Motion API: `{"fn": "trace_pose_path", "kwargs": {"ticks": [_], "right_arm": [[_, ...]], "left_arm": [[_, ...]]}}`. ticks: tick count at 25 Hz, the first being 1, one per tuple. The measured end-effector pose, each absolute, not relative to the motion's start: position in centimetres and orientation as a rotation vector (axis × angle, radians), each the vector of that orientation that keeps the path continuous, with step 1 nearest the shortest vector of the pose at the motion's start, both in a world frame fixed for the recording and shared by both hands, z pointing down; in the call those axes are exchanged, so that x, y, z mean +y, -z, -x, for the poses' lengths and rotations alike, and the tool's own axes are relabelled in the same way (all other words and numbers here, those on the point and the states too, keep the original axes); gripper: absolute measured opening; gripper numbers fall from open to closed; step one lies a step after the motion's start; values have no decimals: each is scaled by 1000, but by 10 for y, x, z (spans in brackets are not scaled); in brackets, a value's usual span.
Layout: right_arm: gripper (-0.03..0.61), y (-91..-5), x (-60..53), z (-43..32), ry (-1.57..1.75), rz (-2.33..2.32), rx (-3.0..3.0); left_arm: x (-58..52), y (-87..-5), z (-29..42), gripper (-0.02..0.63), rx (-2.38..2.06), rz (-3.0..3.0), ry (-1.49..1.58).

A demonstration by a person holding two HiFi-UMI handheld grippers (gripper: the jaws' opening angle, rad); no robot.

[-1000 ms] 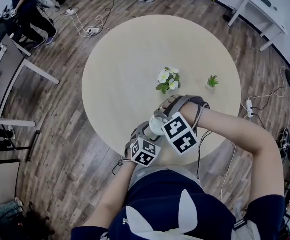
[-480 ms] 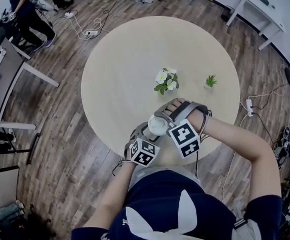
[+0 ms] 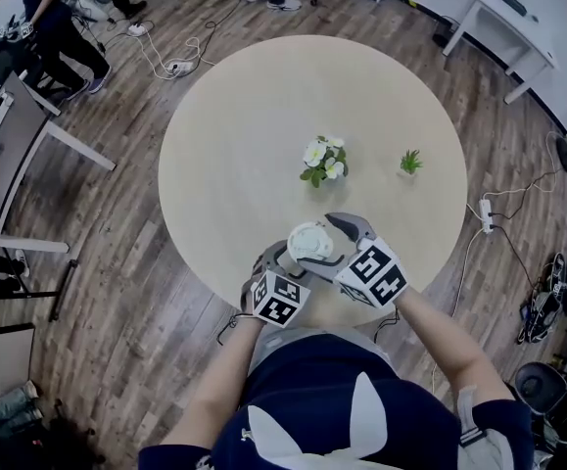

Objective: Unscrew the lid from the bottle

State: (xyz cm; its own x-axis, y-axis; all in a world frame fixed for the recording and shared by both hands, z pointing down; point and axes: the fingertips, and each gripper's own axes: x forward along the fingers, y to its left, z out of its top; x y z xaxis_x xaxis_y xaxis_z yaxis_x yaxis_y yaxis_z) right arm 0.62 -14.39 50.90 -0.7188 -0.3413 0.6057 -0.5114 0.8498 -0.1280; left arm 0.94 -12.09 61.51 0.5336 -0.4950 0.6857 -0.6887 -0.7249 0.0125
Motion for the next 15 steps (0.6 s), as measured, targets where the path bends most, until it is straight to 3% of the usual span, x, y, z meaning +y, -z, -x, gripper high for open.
{"fn": "trace_pose_path", "kwargs": {"ticks": [9,15], "right_arm": [[405,-523,-144,-1,-438,-982,-2391],[387,-525,-143,1,-390,-940,-2382]], "left_arm": [[-122,-615,-10,314,-992,-2492,-974],[-121,-616,-9,314,-989,-2491,-969]]}}
